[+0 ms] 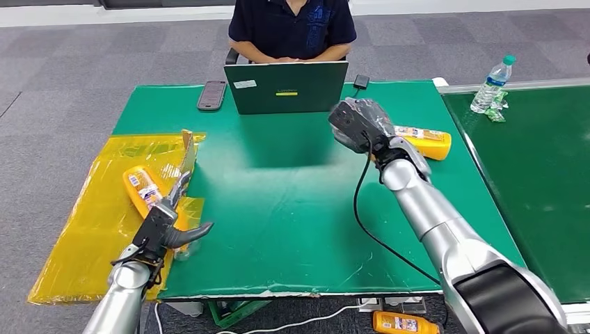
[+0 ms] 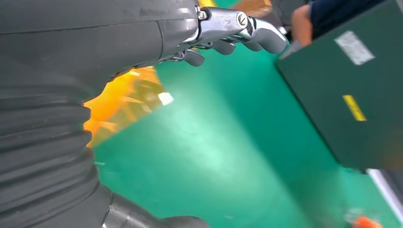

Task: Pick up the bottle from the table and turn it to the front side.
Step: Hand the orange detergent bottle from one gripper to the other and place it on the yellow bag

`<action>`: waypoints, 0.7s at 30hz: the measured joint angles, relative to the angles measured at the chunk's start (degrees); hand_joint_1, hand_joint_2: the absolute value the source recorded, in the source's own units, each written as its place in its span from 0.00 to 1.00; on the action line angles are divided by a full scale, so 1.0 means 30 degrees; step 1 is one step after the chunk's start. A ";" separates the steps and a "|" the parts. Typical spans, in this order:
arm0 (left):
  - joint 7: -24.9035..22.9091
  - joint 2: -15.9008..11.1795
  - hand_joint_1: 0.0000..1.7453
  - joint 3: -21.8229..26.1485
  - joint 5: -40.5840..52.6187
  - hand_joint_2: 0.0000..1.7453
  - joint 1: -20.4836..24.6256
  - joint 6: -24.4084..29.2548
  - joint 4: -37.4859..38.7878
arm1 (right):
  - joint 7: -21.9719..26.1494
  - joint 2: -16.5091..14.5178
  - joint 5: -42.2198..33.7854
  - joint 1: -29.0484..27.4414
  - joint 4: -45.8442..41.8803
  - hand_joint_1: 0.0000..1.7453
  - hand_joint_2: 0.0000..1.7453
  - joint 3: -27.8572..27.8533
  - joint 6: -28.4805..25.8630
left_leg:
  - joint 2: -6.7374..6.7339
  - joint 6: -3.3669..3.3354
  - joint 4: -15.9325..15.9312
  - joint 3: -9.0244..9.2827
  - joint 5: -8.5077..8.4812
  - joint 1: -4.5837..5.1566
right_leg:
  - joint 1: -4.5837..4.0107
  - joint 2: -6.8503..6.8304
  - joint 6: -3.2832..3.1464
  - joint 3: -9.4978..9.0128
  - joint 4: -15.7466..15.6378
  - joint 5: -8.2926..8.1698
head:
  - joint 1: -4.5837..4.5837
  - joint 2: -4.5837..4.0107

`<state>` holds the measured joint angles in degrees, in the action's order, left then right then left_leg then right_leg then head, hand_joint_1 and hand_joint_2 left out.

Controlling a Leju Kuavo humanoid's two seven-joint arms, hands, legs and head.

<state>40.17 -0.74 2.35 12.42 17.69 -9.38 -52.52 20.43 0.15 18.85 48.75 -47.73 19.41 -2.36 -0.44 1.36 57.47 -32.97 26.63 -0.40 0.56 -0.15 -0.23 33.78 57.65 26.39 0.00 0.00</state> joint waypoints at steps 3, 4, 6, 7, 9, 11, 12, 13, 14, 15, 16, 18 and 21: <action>0.0000 0.0335 0.00 -0.0391 -0.0342 1.00 0.0977 0.0000 0.0792 | 0.0060 -0.1118 -0.0604 0.0877 0.0577 1.00 1.00 -0.0002 -0.0111 | 0.0003 0.0013 -0.0001 0.0000 -0.0013 -0.0014 | -0.0003 0.0001 -0.0011 0.0004 0.0007 -0.0007 | 0.0000 0.0002; 0.0000 0.0444 0.00 -0.0502 -0.0417 1.00 0.1208 0.0000 0.0987 | 0.0100 -0.1407 -0.0740 0.1127 0.0725 1.00 1.00 -0.0005 -0.0127 | 0.0003 0.0014 0.0000 0.0000 -0.0014 -0.0018 | -0.0005 0.0001 -0.0012 0.0004 0.0009 -0.0007 | 0.0000 0.0002; 0.0000 0.0663 0.00 -0.0701 -0.0502 1.00 0.1550 0.0046 0.1335 | 0.0240 -0.1926 -0.0999 0.1500 0.0968 1.00 1.00 -0.0015 -0.0127 | 0.0004 0.0016 0.0000 -0.0001 -0.0015 -0.0021 | -0.0014 0.0000 -0.0013 0.0003 0.0010 -0.0007 | 0.0000 0.0002; 0.0000 0.0770 0.00 -0.0772 -0.0513 1.00 0.1692 0.0146 0.1501 | 0.0309 -0.2145 -0.1127 0.1626 0.1054 1.00 1.00 -0.0020 -0.0118 | 0.0004 0.0016 0.0000 -0.0003 -0.0015 -0.0019 | -0.0018 0.0000 -0.0013 0.0004 0.0010 -0.0007 | 0.0000 0.0000; 0.0000 0.0960 0.00 -0.0900 -0.0522 1.00 0.2017 0.0583 0.1929 | 0.0434 -0.2617 -0.1388 0.1785 0.1191 1.00 1.00 -0.0024 -0.0016 | 0.0002 0.0015 0.0000 -0.0006 -0.0014 -0.0017 | -0.0023 0.0001 -0.0013 0.0007 0.0011 -0.0007 | 0.0000 0.0000; 0.0000 0.1148 0.00 -0.1011 -0.0581 1.00 0.2418 0.1104 0.2473 | 0.0603 -0.3164 -0.1754 0.1863 0.1288 1.00 1.00 -0.0022 0.0237 | 0.0000 0.0015 0.0000 -0.0008 -0.0013 -0.0016 | -0.0023 0.0002 -0.0012 0.0010 0.0010 -0.0007 | 0.0000 0.0000; 0.0000 0.1246 0.00 -0.1040 -0.0641 1.00 0.2615 0.1328 0.2736 | 0.0727 -0.3444 -0.2000 0.1878 0.1311 1.00 1.00 -0.0022 0.0390 | 0.0001 0.0015 0.0000 -0.0008 -0.0013 -0.0016 | -0.0023 0.0003 -0.0013 0.0012 0.0010 -0.0007 | 0.0000 0.0000; 0.0000 0.1344 0.00 -0.1056 -0.0719 1.00 0.2805 0.1555 0.2977 | 0.0887 -0.3720 -0.2295 0.1886 0.1322 1.00 1.00 -0.0024 0.0553 | 0.0002 0.0015 0.0000 -0.0008 -0.0013 -0.0017 | -0.0023 0.0003 -0.0013 0.0013 0.0010 -0.0007 | 0.0000 0.0000; 0.0000 0.1434 0.00 -0.1062 -0.0796 1.00 0.2985 0.1771 0.3199 | 0.1050 -0.3982 -0.2592 0.1889 0.1324 1.00 1.00 -0.0024 0.0695 | 0.0003 0.0015 0.0000 -0.0008 -0.0014 -0.0017 | -0.0023 0.0003 -0.0013 0.0014 0.0010 -0.0007 | 0.0000 0.0000; 0.0000 0.1519 0.00 -0.1065 -0.0856 1.00 0.3168 0.1979 0.3417 | 0.1219 -0.4233 -0.2892 0.1891 0.1322 1.00 1.00 -0.0024 0.0829 | 0.0004 0.0015 0.0000 -0.0008 -0.0014 -0.0018 | -0.0023 0.0003 -0.0013 0.0014 0.0010 -0.0007 | 0.0000 0.0000; 0.0000 0.1600 0.00 -0.1067 -0.0901 1.00 0.3348 0.2148 0.3630 | 0.1364 -0.4460 -0.3161 0.1892 0.1313 1.00 1.00 -0.0024 0.0936 | 0.0005 0.0015 0.0000 -0.0008 -0.0014 -0.0018 | -0.0023 0.0001 -0.0013 0.0015 0.0010 -0.0007 | 0.0000 0.0000; 0.0000 0.1788 0.00 -0.1073 -0.0938 1.00 0.3742 0.2393 0.4082 | 0.1513 -0.4856 -0.3594 0.1888 0.1193 1.00 1.00 -0.0022 0.1127 | 0.0006 0.0016 0.0001 -0.0009 -0.0015 -0.0018 | -0.0025 -0.0002 -0.0013 0.0015 0.0010 -0.0007 | 0.0000 0.0002; 0.0000 0.2140 0.00 -0.1093 -0.0941 1.00 0.4487 0.2629 0.4865 | 0.1325 -0.5326 -0.3998 0.1883 0.0696 1.00 1.00 -0.0022 0.1330 | 0.0010 0.0016 0.0002 -0.0012 -0.0016 -0.0017 | -0.0026 -0.0002 -0.0013 0.0014 0.0011 -0.0009 | 0.0000 0.0002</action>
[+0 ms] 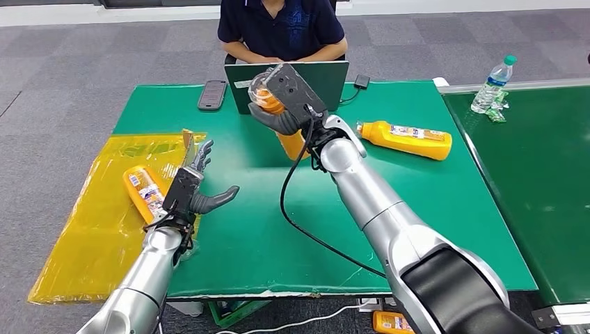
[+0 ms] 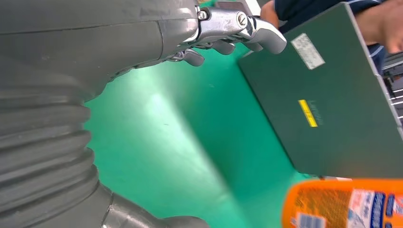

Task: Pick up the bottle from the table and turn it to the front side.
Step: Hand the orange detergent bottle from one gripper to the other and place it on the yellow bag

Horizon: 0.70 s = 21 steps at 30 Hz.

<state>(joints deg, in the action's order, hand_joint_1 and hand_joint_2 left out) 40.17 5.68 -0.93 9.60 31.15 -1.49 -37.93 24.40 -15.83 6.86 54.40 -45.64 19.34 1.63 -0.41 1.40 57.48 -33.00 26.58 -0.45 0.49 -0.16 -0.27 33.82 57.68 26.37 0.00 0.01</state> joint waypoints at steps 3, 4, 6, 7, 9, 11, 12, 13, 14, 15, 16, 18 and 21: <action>0.0005 0.0307 0.00 -0.0007 0.0009 1.00 0.0660 0.0291 0.0629 | -0.0260 -0.0315 -0.0184 0.0001 -0.0498 1.00 1.00 0.0000 0.0086 | 0.0001 0.0000 0.0004 0.0000 0.0000 0.0003 | 0.0000 0.0002 0.0000 -0.0003 0.0000 -0.0001 | 0.0000 0.0000; 0.0007 0.0389 0.00 -0.0011 0.0031 1.00 0.0827 0.0461 0.0802 | -0.0318 -0.0375 -0.0249 0.0001 -0.0630 1.00 1.00 -0.0002 0.0120 | 0.0003 0.0000 0.0007 0.0000 0.0000 0.0004 | 0.0001 0.0001 0.0000 -0.0003 0.0000 -0.0001 | 0.0000 0.0000; 0.0007 0.0535 0.00 -0.0033 0.0119 1.00 0.1136 0.0884 0.1155 | -0.0397 -0.0470 -0.0428 0.0000 -0.0859 1.00 1.00 -0.0002 0.0206 | 0.0004 0.0000 0.0011 -0.0003 0.0000 0.0005 | 0.0001 0.0000 0.0000 -0.0001 0.0000 -0.0001 | 0.0000 0.0002; 0.0005 0.0623 0.00 -0.0062 0.0171 1.00 0.1304 0.1090 0.1350 | -0.0422 -0.0530 -0.0521 -0.0001 -0.0961 1.00 1.00 -0.0002 0.0242 | 0.0005 -0.0001 0.0013 -0.0003 0.0001 0.0005 | 0.0002 0.0000 0.0000 0.0000 0.0000 -0.0001 | 0.0000 0.0000; 0.0002 0.0842 0.00 -0.0149 0.0239 1.00 0.1671 0.1373 0.1763 | -0.0451 -0.0666 -0.0677 -0.0002 -0.1123 1.00 1.00 0.0000 0.0291 | 0.0007 -0.0001 0.0014 -0.0006 0.0001 0.0004 | 0.0002 -0.0002 0.0000 0.0001 0.0000 -0.0001 | 0.0000 0.0004; 0.0004 0.1100 0.00 -0.0248 0.0248 1.00 0.2080 0.1510 0.2189 | -0.0453 -0.0812 -0.0823 -0.0004 -0.1247 1.00 1.00 0.0000 0.0353 | 0.0010 -0.0001 0.0015 -0.0009 0.0001 0.0004 | 0.0002 -0.0003 0.0000 0.0000 0.0000 -0.0001 | 0.0000 0.0004; 0.0005 0.1220 0.00 -0.0286 0.0248 1.00 0.2273 0.1542 0.2389 | -0.0450 -0.0876 -0.0876 -0.0005 -0.1298 1.00 1.00 0.0000 0.0386 | 0.0009 -0.0001 0.0015 -0.0010 0.0001 0.0004 | 0.0003 -0.0003 0.0000 -0.0001 0.0000 -0.0001 | 0.0000 0.0004; 0.0007 0.1325 0.00 -0.0322 0.0248 1.00 0.2436 0.1553 0.2569 | -0.0446 -0.0928 -0.0921 -0.0005 -0.1343 1.00 1.00 0.0000 0.0408 | 0.0006 -0.0001 0.0015 -0.0010 0.0001 0.0004 | 0.0003 -0.0003 0.0000 -0.0001 0.0000 -0.0001 | 0.0000 0.0002; 0.0007 0.1409 0.00 -0.0351 0.0248 1.00 0.2563 0.1557 0.2717 | -0.0444 -0.0963 -0.0945 -0.0006 -0.1382 1.00 1.00 0.0000 0.0422 | 0.0004 -0.0001 0.0015 -0.0010 0.0001 0.0003 | 0.0003 -0.0002 0.0000 -0.0001 0.0000 -0.0001 | 0.0000 0.0000; 0.0007 0.1473 0.00 -0.0382 0.0248 1.00 0.2652 0.1559 0.2837 | -0.0440 -0.0985 -0.0963 -0.0006 -0.1412 1.00 1.00 0.0000 0.0433 | 0.0002 -0.0001 0.0015 -0.0009 0.0001 0.0003 | 0.0004 -0.0001 0.0000 -0.0001 0.0000 -0.0001 | 0.0000 0.0000; 0.0007 0.1522 0.00 -0.0414 0.0248 1.00 0.2723 0.1561 0.2941 | -0.0435 -0.0998 -0.0976 -0.0007 -0.1436 1.00 1.00 0.0000 0.0439 | 0.0002 -0.0001 0.0015 -0.0009 0.0001 0.0003 | 0.0004 -0.0001 0.0000 0.0000 0.0000 -0.0001 | 0.0000 -0.0002; 0.0007 0.1601 0.00 -0.0457 0.0237 1.00 0.2847 0.1561 0.3122 | -0.0424 -0.1019 -0.1023 -0.0007 -0.1465 1.00 1.00 0.0000 0.0450 | 0.0005 -0.0001 0.0015 -0.0009 0.0001 0.0002 | 0.0003 -0.0001 0.0000 0.0000 0.0000 -0.0001 | 0.0000 -0.0002; 0.0007 0.1770 0.00 -0.0463 0.0069 1.00 0.3039 0.1600 0.3349 | -0.0402 -0.1110 -0.1311 -0.0013 -0.1553 1.00 1.00 0.0000 0.0535 | 0.0005 -0.0001 0.0015 -0.0009 0.0001 0.0001 | 0.0003 -0.0001 0.0000 0.0000 0.0000 -0.0001 | 0.0000 -0.0002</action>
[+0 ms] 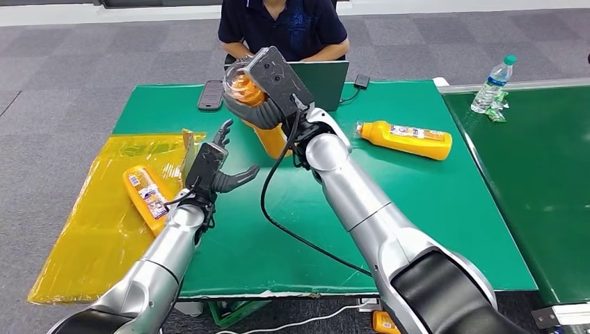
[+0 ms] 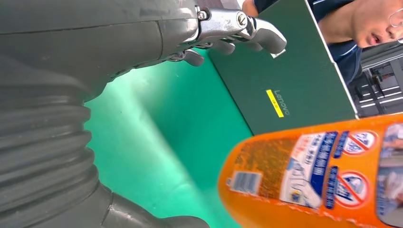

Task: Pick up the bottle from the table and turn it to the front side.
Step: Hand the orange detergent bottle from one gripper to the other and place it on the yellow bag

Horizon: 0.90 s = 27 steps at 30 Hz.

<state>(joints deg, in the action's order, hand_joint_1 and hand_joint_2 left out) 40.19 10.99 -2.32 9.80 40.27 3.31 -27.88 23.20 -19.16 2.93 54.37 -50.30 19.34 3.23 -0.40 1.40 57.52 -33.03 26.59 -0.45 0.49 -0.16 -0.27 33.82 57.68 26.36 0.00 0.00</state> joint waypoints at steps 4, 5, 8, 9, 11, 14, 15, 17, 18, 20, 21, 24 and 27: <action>0.0000 0.0397 0.00 0.0000 -0.0209 1.00 0.0237 0.0294 0.0215 | -0.0066 -0.0204 -0.0643 -0.0019 -0.0242 1.00 1.00 0.0000 0.0042 | 0.0003 0.0000 0.0000 -0.0002 0.0000 0.0001 | 0.0000 -0.0002 0.0000 0.0000 0.0000 0.0000 | 0.0000 0.0003; 0.0000 0.0503 0.00 0.0000 -0.0249 1.00 0.0296 0.0338 0.0251 | -0.0124 -0.0248 -0.0840 -0.0023 -0.0314 1.00 1.00 0.0000 0.0018 | 0.0003 0.0000 0.0001 -0.0002 0.0000 0.0001 | 0.0000 -0.0002 0.0000 0.0000 0.0000 0.0000 | 0.0000 0.0002; 0.0000 0.0840 0.00 0.0000 -0.0421 1.00 0.0489 0.0314 0.0306 | -0.0264 -0.0348 -0.1362 -0.0026 -0.0433 1.00 1.00 0.0000 -0.0071 | 0.0005 0.0000 0.0003 -0.0005 0.0000 0.0003 | 0.0000 -0.0003 0.0000 -0.0001 0.0000 0.0000 | 0.0000 0.0002; 0.0000 0.0966 0.00 0.0000 -0.0501 1.00 0.0575 0.0279 0.0317 | -0.0273 -0.0374 -0.1526 -0.0026 -0.0444 1.00 1.00 0.0000 -0.0086 | 0.0006 -0.0001 0.0004 -0.0006 0.0000 0.0003 | 0.0000 -0.0004 0.0001 -0.0001 0.0000 0.0000 | 0.0000 0.0003; 0.0000 0.1201 0.00 0.0000 -0.0619 1.00 0.0789 0.0193 0.0351 | -0.0253 -0.0417 -0.1827 -0.0032 -0.0450 1.00 1.00 0.0000 -0.0093 | 0.0006 -0.0001 0.0007 -0.0006 0.0000 0.0003 | 0.0000 -0.0004 0.0003 -0.0003 0.0000 -0.0002 | 0.0000 0.0002; 0.0000 0.1504 0.00 0.0000 -0.0696 1.00 0.1098 0.0075 0.0401 | -0.0182 -0.0463 -0.2235 -0.0088 -0.0452 1.00 1.00 0.0002 -0.0109 | 0.0006 -0.0001 0.0009 -0.0006 0.0000 0.0003 | 0.0001 -0.0004 0.0007 -0.0004 0.0000 -0.0005 | 0.0000 0.0002; 0.0000 0.1591 0.00 0.0000 -0.0705 1.00 0.1174 0.0051 0.0404 | -0.0151 -0.0472 -0.2372 -0.0127 -0.0454 1.00 1.00 0.0004 -0.0127 | 0.0006 -0.0001 0.0009 -0.0006 0.0000 0.0003 | 0.0001 -0.0004 0.0007 -0.0004 0.0000 -0.0005 | 0.0000 0.0002; 0.0000 0.1758 0.00 -0.0009 -0.0708 1.00 0.1294 0.0035 0.0403 | -0.0057 -0.0492 -0.2616 -0.0241 -0.0474 1.00 1.00 0.0007 -0.0178 | 0.0005 -0.0001 0.0009 -0.0005 0.0000 0.0002 | 0.0001 -0.0003 0.0007 -0.0003 0.0000 -0.0005 | 0.0000 0.0002; 0.0000 0.1835 0.00 -0.0018 -0.0705 1.00 0.1344 0.0053 0.0402 | -0.0013 -0.0503 -0.2709 -0.0310 -0.0499 1.00 1.00 0.0009 -0.0211 | 0.0005 -0.0001 0.0009 -0.0005 0.0000 0.0002 | 0.0001 -0.0003 0.0007 -0.0003 0.0000 -0.0005 | 0.0000 0.0002; 0.0000 0.1966 0.00 -0.0071 -0.0661 1.00 0.1434 0.0219 0.0404 | 0.0047 -0.0517 -0.2847 -0.0463 -0.0592 1.00 1.00 0.0016 -0.0262 | 0.0004 -0.0001 0.0009 -0.0006 0.0000 0.0000 | 0.0001 -0.0003 0.0007 -0.0001 0.0000 -0.0005 | 0.0000 0.0002; 0.0000 0.2015 0.00 -0.0117 -0.0637 1.00 0.1482 0.0355 0.0404 | 0.0062 -0.0519 -0.2907 -0.0545 -0.0654 1.00 1.00 0.0020 -0.0277 | 0.0004 -0.0001 0.0009 -0.0006 0.0000 0.0000 | 0.0001 -0.0003 0.0007 -0.0001 0.0000 -0.0005 | 0.0000 0.0000; 0.0000 0.2119 0.00 -0.0291 -0.0608 1.00 0.1637 0.0680 0.0401 | 0.0073 -0.0519 -0.3108 -0.0824 -0.0878 1.00 1.00 0.0022 -0.0282 | 0.0005 -0.0001 0.0009 -0.0006 0.0001 0.0000 | 0.0000 -0.0003 0.0007 -0.0001 0.0000 -0.0005 | 0.0000 0.0000; 0.0000 0.2193 0.00 -0.0437 -0.0614 1.00 0.1727 0.0725 0.0403 | 0.0076 -0.0519 -0.3311 -0.1024 -0.1051 1.00 1.00 0.0022 -0.0259 | 0.0004 -0.0001 0.0009 -0.0006 0.0000 0.0000 | -0.0001 -0.0002 0.0007 -0.0001 0.0000 -0.0005 | 0.0000 0.0003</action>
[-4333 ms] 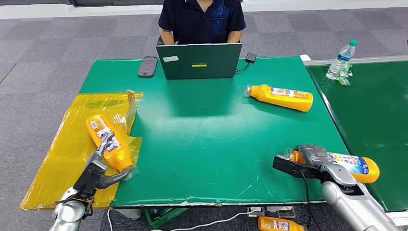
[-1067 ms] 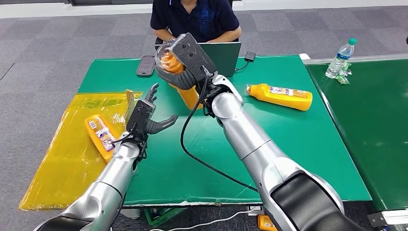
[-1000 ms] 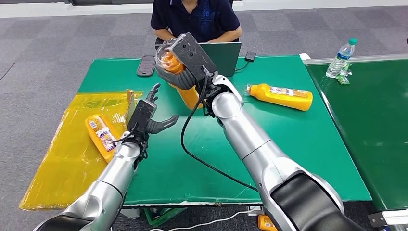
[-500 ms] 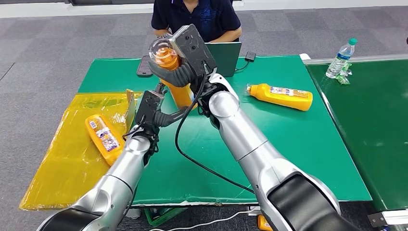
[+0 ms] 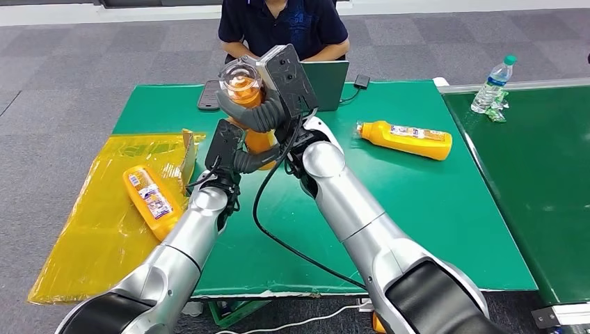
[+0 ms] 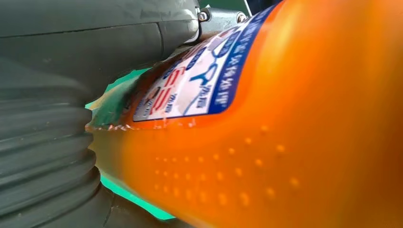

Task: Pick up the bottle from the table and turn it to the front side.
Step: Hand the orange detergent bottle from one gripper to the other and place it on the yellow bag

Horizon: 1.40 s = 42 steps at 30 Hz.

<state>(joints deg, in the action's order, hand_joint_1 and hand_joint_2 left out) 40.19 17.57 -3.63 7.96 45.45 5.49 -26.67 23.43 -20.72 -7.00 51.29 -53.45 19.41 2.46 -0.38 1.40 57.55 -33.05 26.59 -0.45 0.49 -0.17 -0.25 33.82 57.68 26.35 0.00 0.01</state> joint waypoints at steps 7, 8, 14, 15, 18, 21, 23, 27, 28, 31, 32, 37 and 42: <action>-0.0007 0.0326 0.50 -0.0087 -0.0053 1.00 0.0121 0.0000 0.0149 | -0.0015 0.0000 -0.0447 -0.0167 -0.0146 1.00 1.00 0.0000 -0.0036 | -0.0001 0.0000 0.0001 0.0001 0.0000 0.0003 | 0.0001 0.0001 0.0001 -0.0001 0.0000 -0.0001 | 0.0000 -0.0002; -0.0007 0.0359 0.75 -0.0091 -0.0075 1.00 0.0123 0.0000 0.0178 | -0.0016 0.0000 -0.0483 -0.0180 -0.0148 1.00 1.00 0.0000 -0.0053 | -0.0001 0.0000 0.0001 0.0001 0.0000 0.0003 | 0.0001 0.0001 0.0001 -0.0001 0.0000 -0.0001 | 0.0000 -0.0002; -0.0007 0.0501 1.00 -0.0095 -0.0528 1.00 0.0137 -0.0365 0.0514 | -0.0022 0.0000 -0.0529 -0.0335 -0.0148 1.00 1.00 0.0007 -0.0118 | -0.0003 0.0000 0.0002 0.0000 0.0000 0.0001 | 0.0001 0.0002 0.0001 0.0000 0.0000 -0.0001 | -0.0002 -0.0002; -0.0007 0.0505 1.00 -0.0095 -0.0565 1.00 0.0139 -0.0408 0.0572 | -0.0026 0.0000 -0.0529 -0.0358 -0.0148 1.00 1.00 0.0009 -0.0144 | -0.0004 0.0000 0.0002 0.0000 0.0000 0.0001 | 0.0001 0.0002 0.0001 0.0001 0.0000 -0.0001 | -0.0002 -0.0003; -0.0004 0.0505 1.00 -0.0095 -0.0643 1.00 0.0159 -0.0412 0.0710 | -0.0051 0.0000 -0.0545 -0.0402 -0.0148 1.00 1.00 0.0029 -0.0249 | -0.0004 0.0000 0.0001 0.0000 0.0000 0.0000 | 0.0001 0.0002 0.0001 0.0001 0.0000 -0.0001 | 0.0000 -0.0003; 0.0000 0.0503 1.00 -0.0095 -0.0700 1.00 0.0166 -0.0352 0.0750 | -0.0089 0.0000 -0.0614 -0.0410 -0.0150 1.00 1.00 0.0076 -0.0371 | -0.0003 0.0000 0.0001 -0.0001 0.0000 0.0000 | 0.0000 0.0002 0.0001 -0.0001 0.0000 -0.0001 | -0.0004 -0.0003; 0.0000 0.0499 1.00 -0.0095 -0.0738 1.00 0.0166 -0.0330 0.0752 | -0.0120 0.0000 -0.0653 -0.0410 -0.0150 1.00 1.00 0.0104 -0.0411 | -0.0002 0.0000 0.0001 -0.0001 0.0000 0.0000 | 0.0000 0.0001 0.0001 -0.0002 0.0000 -0.0001 | -0.0004 -0.0003; 0.0000 0.0470 1.00 -0.0095 -0.0772 1.00 0.0165 -0.0308 0.0752 | -0.0186 0.0000 -0.0689 -0.0409 -0.0150 0.63 1.00 0.0157 -0.0491 | -0.0001 0.0000 0.0001 -0.0001 0.0000 0.0001 | 0.0000 0.0001 0.0001 -0.0002 0.0000 -0.0001 | -0.0004 -0.0001; 0.0000 0.0456 1.00 -0.0095 -0.0774 1.00 0.0165 -0.0308 0.0752 | -0.0219 0.0000 -0.0693 -0.0410 -0.0149 0.37 1.00 0.0169 -0.0537 | -0.0002 0.0000 0.0001 -0.0002 0.0000 0.0001 | 0.0000 0.0001 0.0001 -0.0002 0.0000 -0.0001 | -0.0004 0.0000; 0.0000 0.0435 1.00 -0.0095 -0.0791 1.00 0.0164 -0.0233 0.0752 | -0.0295 0.0000 -0.0629 -0.0409 -0.0149 0.00 1.00 0.0199 -0.0690 | 0.0002 0.0000 0.0001 -0.0003 0.0000 0.0001 | 0.0000 -0.0003 0.0001 -0.0002 0.0000 -0.0001 | -0.0002 0.0000; -0.0002 0.0435 1.00 -0.0095 -0.0798 1.00 0.0164 -0.0140 0.0754 | -0.0326 0.0000 -0.0554 -0.0409 -0.0150 0.00 1.00 0.0202 -0.0730 | 0.0003 0.0000 0.0001 -0.0003 0.0000 0.0001 | 0.0000 -0.0004 0.0001 -0.0002 0.0000 -0.0001 | -0.0002 -0.0002; 0.0029 0.0305 1.00 -0.0126 -0.0317 1.00 0.0168 0.0875 0.0818 | -0.0696 0.0005 0.0633 -0.0404 -0.0153 0.00 1.00 0.0202 -0.0923 | -0.0002 0.0000 0.0001 -0.0002 0.0000 0.0000 | 0.0000 0.0001 0.0001 0.0000 0.0000 -0.0001 | 0.0000 -0.0003; 0.0076 -0.0036 1.00 -0.0182 0.0196 1.00 0.0188 0.1448 0.0905 | -0.0807 0.0062 0.1622 -0.0406 -0.0237 0.00 1.00 0.0199 -0.1071 | -0.0005 0.0000 0.0001 -0.0001 0.0000 -0.0001 | -0.0001 0.0003 0.0001 0.0004 0.0000 -0.0001 | -0.0002 -0.0002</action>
<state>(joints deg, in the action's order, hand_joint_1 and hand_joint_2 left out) 40.42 17.46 -4.17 8.55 46.02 9.83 -23.96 21.00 -20.54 -2.14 50.08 -54.16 20.00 -0.75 -0.40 1.40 57.55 -33.05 26.59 -0.45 0.49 -0.16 -0.25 33.83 57.68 26.35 -0.01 0.00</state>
